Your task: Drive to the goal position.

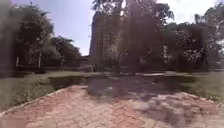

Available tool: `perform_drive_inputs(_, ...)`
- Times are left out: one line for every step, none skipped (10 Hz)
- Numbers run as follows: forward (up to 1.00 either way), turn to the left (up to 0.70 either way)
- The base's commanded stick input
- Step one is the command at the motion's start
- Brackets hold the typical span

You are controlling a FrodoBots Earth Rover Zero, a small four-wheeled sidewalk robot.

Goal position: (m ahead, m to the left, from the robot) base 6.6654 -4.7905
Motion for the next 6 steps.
perform_drive_inputs(0.70, 0.00)
perform_drive_inputs(0.70, 0.00)
perform_drive_inputs(0.70, 0.00)
perform_drive_inputs(0.70, 0.00)
perform_drive_inputs(0.70, 0.00)
perform_drive_inputs(0.70, 0.00)
